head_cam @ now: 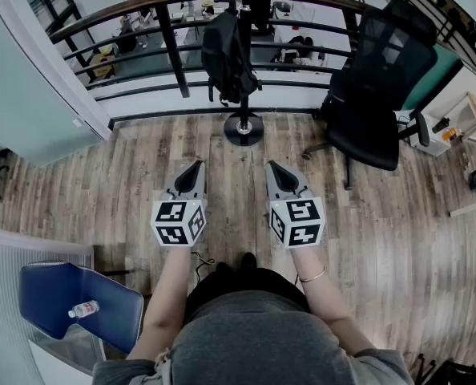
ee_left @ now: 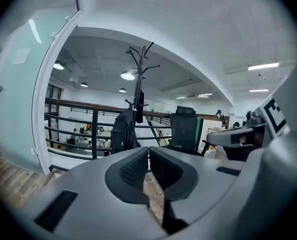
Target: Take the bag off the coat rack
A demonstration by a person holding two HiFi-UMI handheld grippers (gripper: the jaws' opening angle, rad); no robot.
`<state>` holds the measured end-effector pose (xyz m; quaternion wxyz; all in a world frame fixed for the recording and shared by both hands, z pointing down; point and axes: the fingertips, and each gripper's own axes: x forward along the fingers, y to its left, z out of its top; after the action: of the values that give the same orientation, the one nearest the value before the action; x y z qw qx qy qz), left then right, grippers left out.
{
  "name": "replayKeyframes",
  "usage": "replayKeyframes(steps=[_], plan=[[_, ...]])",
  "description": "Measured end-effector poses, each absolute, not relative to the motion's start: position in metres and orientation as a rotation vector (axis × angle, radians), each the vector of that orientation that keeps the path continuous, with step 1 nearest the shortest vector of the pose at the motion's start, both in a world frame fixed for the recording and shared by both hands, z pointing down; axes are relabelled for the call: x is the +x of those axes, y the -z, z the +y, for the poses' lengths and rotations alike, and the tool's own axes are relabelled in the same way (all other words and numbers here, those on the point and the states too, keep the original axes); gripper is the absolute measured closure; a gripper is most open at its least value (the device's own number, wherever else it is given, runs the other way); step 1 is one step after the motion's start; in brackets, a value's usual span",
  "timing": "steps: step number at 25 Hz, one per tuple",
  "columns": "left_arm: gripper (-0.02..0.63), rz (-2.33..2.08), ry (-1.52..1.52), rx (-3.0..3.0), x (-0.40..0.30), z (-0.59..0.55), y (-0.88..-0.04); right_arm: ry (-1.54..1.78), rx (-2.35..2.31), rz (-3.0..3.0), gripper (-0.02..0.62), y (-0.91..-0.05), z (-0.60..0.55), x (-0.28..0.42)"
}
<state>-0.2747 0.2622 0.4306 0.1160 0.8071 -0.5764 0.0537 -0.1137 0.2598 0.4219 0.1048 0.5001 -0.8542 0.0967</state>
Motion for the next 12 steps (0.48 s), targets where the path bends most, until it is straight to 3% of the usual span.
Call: replayKeyframes(steps=[12], plan=[[0.575,-1.686,-0.172,2.365,-0.268,0.252,-0.437,-0.335,1.463,-2.546,0.591,-0.432,0.249,-0.108]])
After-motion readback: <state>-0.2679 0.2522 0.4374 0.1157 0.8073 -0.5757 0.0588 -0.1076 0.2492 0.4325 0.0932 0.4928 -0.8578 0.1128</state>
